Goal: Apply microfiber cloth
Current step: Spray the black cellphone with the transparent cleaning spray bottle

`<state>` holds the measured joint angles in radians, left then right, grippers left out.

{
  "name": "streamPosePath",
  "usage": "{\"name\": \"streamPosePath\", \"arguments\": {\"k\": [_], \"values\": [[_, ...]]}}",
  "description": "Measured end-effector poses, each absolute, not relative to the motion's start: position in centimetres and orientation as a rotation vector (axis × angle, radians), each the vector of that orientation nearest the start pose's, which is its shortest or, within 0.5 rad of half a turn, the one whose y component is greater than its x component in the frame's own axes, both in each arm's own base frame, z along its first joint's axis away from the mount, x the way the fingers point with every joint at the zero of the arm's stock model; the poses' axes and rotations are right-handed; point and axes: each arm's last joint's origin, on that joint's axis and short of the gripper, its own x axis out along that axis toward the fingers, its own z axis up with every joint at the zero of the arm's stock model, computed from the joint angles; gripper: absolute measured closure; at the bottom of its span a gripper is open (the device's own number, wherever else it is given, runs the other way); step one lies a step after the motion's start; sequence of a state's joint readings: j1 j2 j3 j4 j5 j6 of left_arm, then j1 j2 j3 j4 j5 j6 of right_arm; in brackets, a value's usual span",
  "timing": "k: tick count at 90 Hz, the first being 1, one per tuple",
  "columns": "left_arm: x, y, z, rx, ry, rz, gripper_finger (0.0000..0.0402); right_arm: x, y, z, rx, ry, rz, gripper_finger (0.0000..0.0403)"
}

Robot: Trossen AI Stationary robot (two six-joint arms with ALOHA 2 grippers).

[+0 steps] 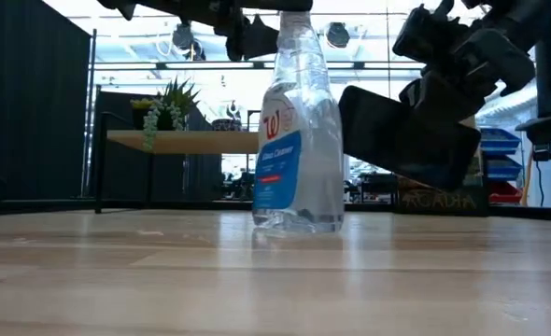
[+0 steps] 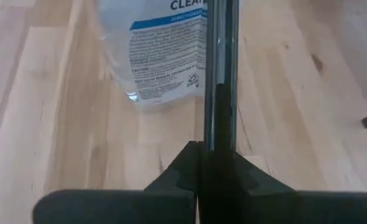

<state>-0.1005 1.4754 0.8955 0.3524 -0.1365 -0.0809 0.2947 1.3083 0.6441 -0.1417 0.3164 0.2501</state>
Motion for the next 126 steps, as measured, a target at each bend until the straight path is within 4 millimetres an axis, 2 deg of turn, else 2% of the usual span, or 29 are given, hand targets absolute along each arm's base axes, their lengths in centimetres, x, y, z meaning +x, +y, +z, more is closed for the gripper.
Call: {"name": "streamPosePath", "arguments": {"k": [40,63,96,126], "values": [[32.1,-2.8,24.9,-0.164,0.366,0.076,0.0027,23.6,6.2,18.3,0.009,0.802,-0.135,0.0395],[31.9,-3.0,24.9,-0.185,0.368,0.079,0.0027,23.5,6.6,18.0,0.054,0.817,-0.149,0.0395],[31.8,-2.9,24.8,-0.17,0.386,0.099,0.0027,25.8,7.5,14.4,0.105,0.84,-0.172,0.0395],[31.8,-2.9,24.7,-0.137,0.391,0.098,0.0027,25.8,9.4,14.4,0.131,0.787,-0.102,0.0395]]}}
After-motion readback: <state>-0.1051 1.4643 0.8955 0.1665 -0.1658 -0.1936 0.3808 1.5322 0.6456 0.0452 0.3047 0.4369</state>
